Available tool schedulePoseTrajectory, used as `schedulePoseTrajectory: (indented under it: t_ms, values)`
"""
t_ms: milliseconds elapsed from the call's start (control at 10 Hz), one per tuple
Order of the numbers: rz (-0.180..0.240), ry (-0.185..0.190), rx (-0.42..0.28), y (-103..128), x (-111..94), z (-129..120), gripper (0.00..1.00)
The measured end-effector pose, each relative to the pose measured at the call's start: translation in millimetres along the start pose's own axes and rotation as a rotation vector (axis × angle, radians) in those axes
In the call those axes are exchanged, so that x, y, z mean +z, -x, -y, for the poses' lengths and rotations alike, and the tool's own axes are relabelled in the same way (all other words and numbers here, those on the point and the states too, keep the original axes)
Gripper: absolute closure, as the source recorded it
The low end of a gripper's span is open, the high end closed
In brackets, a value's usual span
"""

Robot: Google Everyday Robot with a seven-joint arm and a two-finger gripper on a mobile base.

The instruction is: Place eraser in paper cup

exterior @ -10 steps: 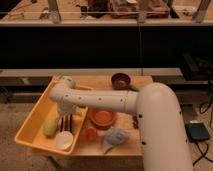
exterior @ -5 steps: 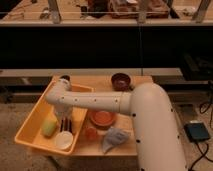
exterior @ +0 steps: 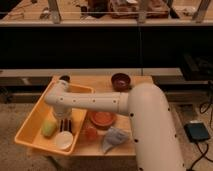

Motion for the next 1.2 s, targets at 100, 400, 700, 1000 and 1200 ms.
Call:
schedulePoseTrajectory:
  t_ms: [100, 400, 700, 1000, 1200]
  values:
    - [0.0, -0.001, -0.001, 0, 0, 1, 0.4]
    - [0.019, 0.028, -0.005, 11, 8, 2, 0.4]
    - [0.03, 0.05, -0.004, 13, 9, 1, 0.4]
    - [0.039, 0.041, -0.004, 15, 17, 4, 0.4]
    - [0.04, 0.027, 0.001, 16, 21, 5, 0.46]
